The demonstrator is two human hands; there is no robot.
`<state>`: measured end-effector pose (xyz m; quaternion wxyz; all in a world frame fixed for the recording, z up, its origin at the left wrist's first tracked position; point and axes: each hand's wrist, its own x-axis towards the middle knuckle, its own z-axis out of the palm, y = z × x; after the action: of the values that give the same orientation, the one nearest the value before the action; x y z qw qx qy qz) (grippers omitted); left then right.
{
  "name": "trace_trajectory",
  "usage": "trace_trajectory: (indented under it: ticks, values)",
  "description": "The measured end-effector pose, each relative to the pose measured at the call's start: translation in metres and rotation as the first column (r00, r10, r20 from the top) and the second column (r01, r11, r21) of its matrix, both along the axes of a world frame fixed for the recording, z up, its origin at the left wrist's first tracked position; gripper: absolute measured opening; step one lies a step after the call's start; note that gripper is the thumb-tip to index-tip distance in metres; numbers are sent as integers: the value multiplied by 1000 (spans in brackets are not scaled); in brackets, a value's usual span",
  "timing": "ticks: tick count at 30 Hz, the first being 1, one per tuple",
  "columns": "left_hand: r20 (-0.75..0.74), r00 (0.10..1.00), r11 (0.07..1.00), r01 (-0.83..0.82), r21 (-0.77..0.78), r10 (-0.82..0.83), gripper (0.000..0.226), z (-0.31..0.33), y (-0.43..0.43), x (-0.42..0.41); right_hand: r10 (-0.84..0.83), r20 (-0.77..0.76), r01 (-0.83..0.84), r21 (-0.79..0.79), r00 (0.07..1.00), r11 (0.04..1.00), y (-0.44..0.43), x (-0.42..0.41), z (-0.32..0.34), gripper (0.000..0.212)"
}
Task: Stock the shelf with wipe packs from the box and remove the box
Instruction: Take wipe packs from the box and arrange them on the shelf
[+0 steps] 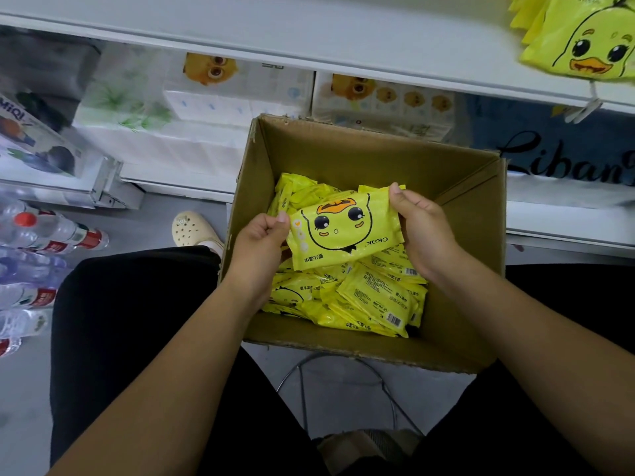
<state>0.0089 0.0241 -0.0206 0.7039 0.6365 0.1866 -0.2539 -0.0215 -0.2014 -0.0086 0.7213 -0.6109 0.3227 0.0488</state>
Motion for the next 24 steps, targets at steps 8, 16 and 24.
trace_trajectory:
  ticks: [8, 16, 24]
  values:
    - [91, 995, 996, -37, -76, 44, 32, 7, -2, -1, -101, -14, 100, -24, 995, 995, 7, 0, -14, 27]
    - [-24, 986, 978, -167, -122, 165, 21, 5, 2, 0, 104, -15, -104, -54, 994, 993, 11, -5, -18, 31]
    - [-107, 994, 965, -12, -261, -17, 57, -5, -2, -4, 17, -39, -17, 9, 999, 1000, 8, -6, -19, 17]
